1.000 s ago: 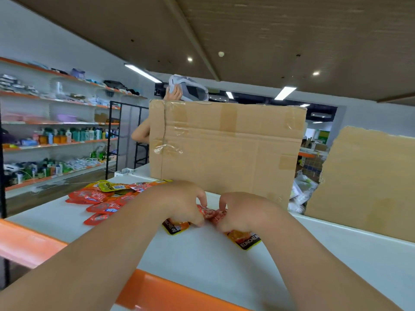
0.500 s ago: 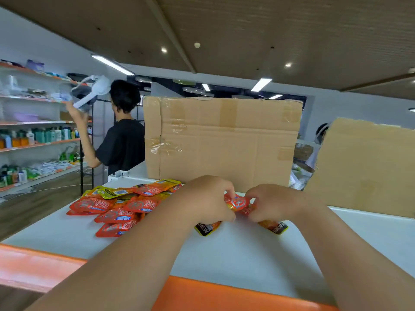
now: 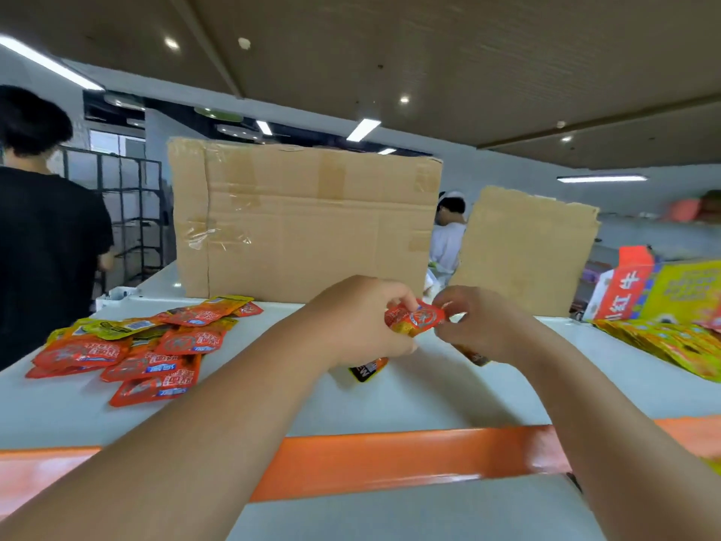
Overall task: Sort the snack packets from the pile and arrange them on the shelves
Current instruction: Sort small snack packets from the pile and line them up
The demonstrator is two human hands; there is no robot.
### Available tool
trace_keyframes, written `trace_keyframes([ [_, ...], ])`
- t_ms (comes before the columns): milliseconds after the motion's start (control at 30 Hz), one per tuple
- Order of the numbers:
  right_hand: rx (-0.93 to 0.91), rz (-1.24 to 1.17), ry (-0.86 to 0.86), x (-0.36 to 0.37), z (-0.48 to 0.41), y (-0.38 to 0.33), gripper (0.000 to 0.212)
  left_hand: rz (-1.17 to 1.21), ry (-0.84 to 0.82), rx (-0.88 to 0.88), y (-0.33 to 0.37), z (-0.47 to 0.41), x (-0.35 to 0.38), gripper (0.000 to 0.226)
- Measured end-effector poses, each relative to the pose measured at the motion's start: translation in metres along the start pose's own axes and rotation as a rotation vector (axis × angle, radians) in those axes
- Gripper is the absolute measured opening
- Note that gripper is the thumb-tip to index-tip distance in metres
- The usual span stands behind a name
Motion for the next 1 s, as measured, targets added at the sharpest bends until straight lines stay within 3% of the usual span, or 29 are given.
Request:
trace_keyframes([
  [267,0.176,0.015,0.200,-0.089,0.082,0.069,0.025,0.006,-0.082,0.176,0.092,-0.005,0.020,0.040],
  [567,0.353,0.106,0.270,-0.171,0.186,0.181,0.031,0.068,-0.113,0.293,0.220,-0.034,0.118,0.039],
  [1000,0.643,0.219,0.353,-0.311,0.377,0.329,0.024,0.213,-0.165,0.437,0.446,-0.046,0.291,0.043],
])
Point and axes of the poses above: each hand's wrist, its own z-axis away from the middle knuckle, its own x-axis out of the palm, y = z × x, the point moved 8 cm from there along -z, towards the middle knuckle, and after that the axes turned 12 degrees about -x, right-handed, at the moved point
